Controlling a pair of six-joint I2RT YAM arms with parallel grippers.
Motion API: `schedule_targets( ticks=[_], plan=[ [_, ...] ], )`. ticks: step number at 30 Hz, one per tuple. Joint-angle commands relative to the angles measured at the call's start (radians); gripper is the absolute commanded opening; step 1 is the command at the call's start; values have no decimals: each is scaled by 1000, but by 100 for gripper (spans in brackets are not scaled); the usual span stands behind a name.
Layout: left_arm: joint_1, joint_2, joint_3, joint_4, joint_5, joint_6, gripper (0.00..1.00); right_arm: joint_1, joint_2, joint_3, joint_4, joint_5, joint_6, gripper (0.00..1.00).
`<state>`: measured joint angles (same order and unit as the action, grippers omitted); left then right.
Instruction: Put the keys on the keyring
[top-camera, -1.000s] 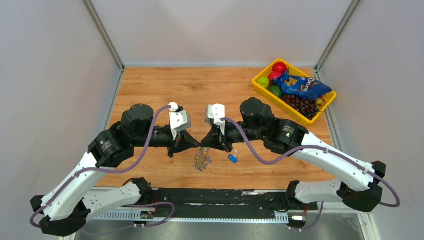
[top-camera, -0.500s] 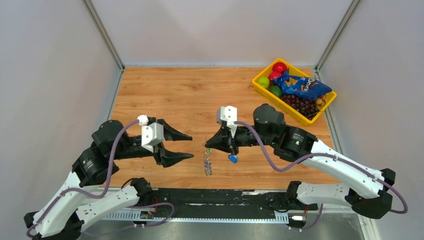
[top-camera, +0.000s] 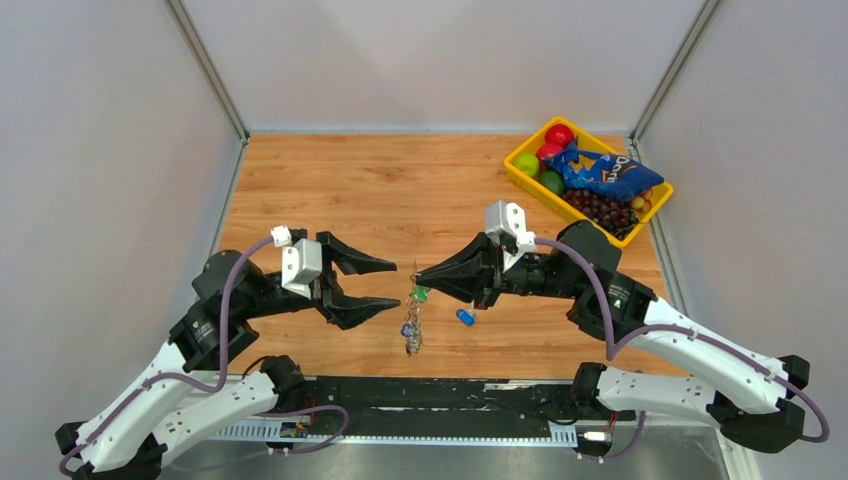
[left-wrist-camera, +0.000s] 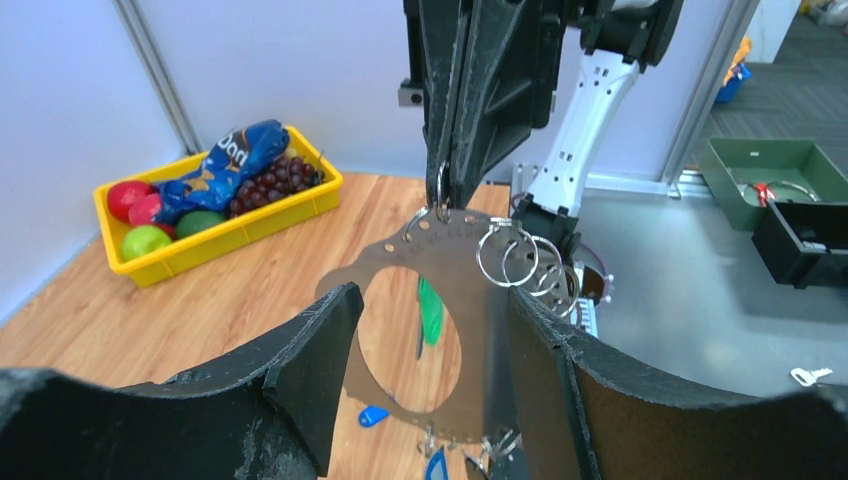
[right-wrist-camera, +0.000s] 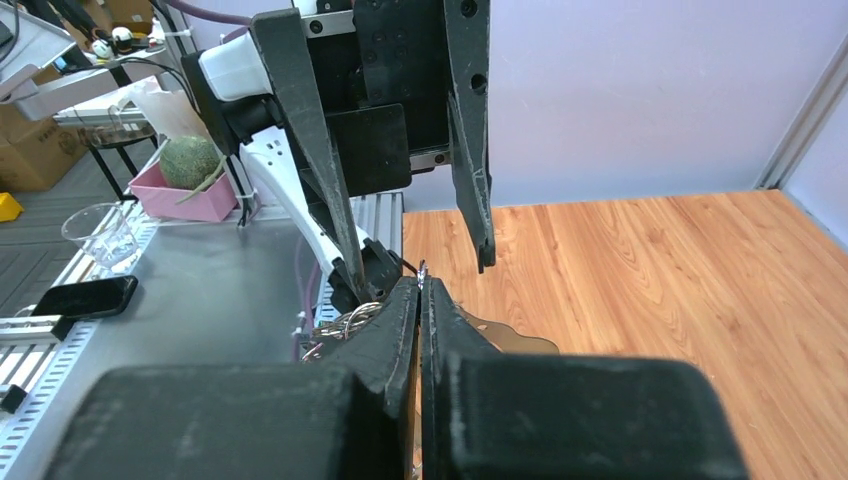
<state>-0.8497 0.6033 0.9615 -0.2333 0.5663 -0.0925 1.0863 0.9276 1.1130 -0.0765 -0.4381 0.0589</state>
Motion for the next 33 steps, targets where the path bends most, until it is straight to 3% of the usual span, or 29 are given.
schedule_targets(
  ticks=[1,11,18,23,33],
  plan=[
    [-1,-13,-19,174,-6,-75,66,7,-17,-23,190,-34,76,0],
    [-2,-21,-44,292,8,-134,60,6,-53,-136,377,-39,150,0],
    [-1,2,-42,314,33,-158,46,6,-51,-157,444,-31,148,0],
    [-2,11,-43,333,47,-181,51,9,-39,-149,458,-34,131,0],
    [-2,23,-35,339,57,-184,51,23,-7,-134,476,-23,111,0]
  ],
)
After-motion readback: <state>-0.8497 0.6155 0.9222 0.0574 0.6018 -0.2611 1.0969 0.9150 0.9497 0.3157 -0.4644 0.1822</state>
